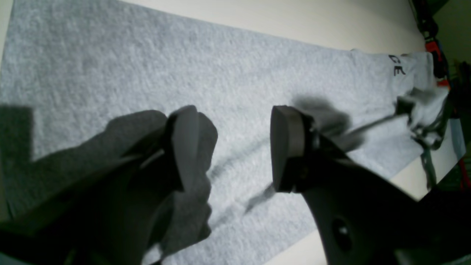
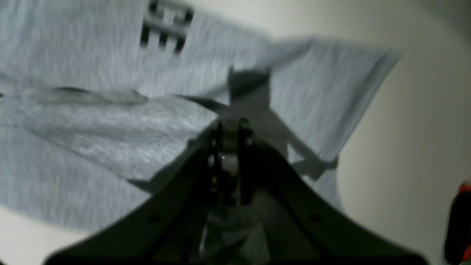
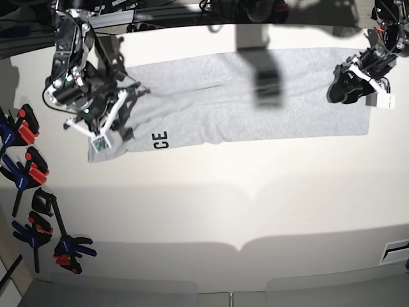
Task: Fold the T-shirt properly
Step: 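Grasp the ends of the folded strip with both grippers, then hold the strip end with the right gripper and reposition the left gripper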
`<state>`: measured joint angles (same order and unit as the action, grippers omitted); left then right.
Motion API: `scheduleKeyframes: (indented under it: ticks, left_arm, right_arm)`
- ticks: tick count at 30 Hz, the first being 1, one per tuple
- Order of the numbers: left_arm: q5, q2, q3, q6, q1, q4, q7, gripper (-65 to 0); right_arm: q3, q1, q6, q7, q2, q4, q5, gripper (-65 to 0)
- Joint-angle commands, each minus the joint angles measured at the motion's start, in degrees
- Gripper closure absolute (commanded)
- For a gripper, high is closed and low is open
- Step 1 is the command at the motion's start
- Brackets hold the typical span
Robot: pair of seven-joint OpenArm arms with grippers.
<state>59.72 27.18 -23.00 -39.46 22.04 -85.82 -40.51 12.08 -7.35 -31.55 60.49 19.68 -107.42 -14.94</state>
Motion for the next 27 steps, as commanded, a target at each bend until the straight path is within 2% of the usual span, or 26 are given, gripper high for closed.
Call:
scheduleKeyframes:
  ticks: [1, 10, 13, 15, 16, 19, 20, 22, 24, 26, 27]
  left_arm:
    - [1.4, 0.9, -0.6, -0.5, -0.2, -0.9, 1.1, -29.3]
    - [1.3, 0.9, -0.6, -0.5, -0.1, -0.9, 1.1, -29.3]
    - [1.3, 0.9, -0.6, -0.5, -0.2, -0.9, 1.1, -29.3]
    - [1.3, 0.9, -0.6, -0.5, -0.1, -0.9, 1.1, -29.3]
    - [1.3, 0.9, -0.6, -0.5, -0.1, -0.9, 1.1, -29.3]
    - [1.4, 0.9, -0.6, -0.5, -0.2, -0.9, 1.1, -29.3]
    - [1.3, 0.9, -0.6, -0.5, -0.2, -0.9, 1.1, -29.3]
    - [-2.6, 0.7, -0.6, -0.5, -0.4, -0.8, 1.7, -29.2]
    - [-11.2, -0.4, -0.6, -0.5, -1.6, -0.8, 3.7, -29.2]
    - [-15.9, -1.8, -0.6, 3.1, -2.4, -0.8, 5.4, -29.2]
    - [-16.3, -2.4, -0.6, 3.3, -2.6, -0.8, 6.1, -29.2]
  right_arm:
    - [0.3, 0.9, -0.2, -1.7, 0.6, -0.9, -0.1, 0.0]
    - [0.3, 1.0, -0.2, -2.6, 0.6, -0.9, 0.0, -0.1]
    - [0.3, 1.0, -0.2, -4.2, 0.6, -0.9, 2.3, -18.3]
    - [0.3, 1.0, 0.5, -5.2, 0.6, -0.9, 6.7, -25.4]
    - [0.3, 1.0, 2.4, -5.3, 0.6, -0.9, 8.6, -26.1]
    - [0.3, 1.0, 11.5, -5.3, 0.6, -0.9, 12.3, -26.1]
    - [0.3, 1.0, 12.5, -5.2, 0.6, -0.9, 12.1, -26.1]
    - [0.3, 0.8, 12.5, -5.2, 0.2, -0.9, 9.0, -26.1]
    - [0.3, 0.3, 12.2, -6.4, -0.9, -0.6, 5.0, -26.1]
    - [0.3, 0.2, 11.3, -9.4, -2.6, 0.7, 3.8, -26.1]
    - [0.3, 0.2, 10.8, -10.9, -3.5, 1.7, 3.8, -26.1]
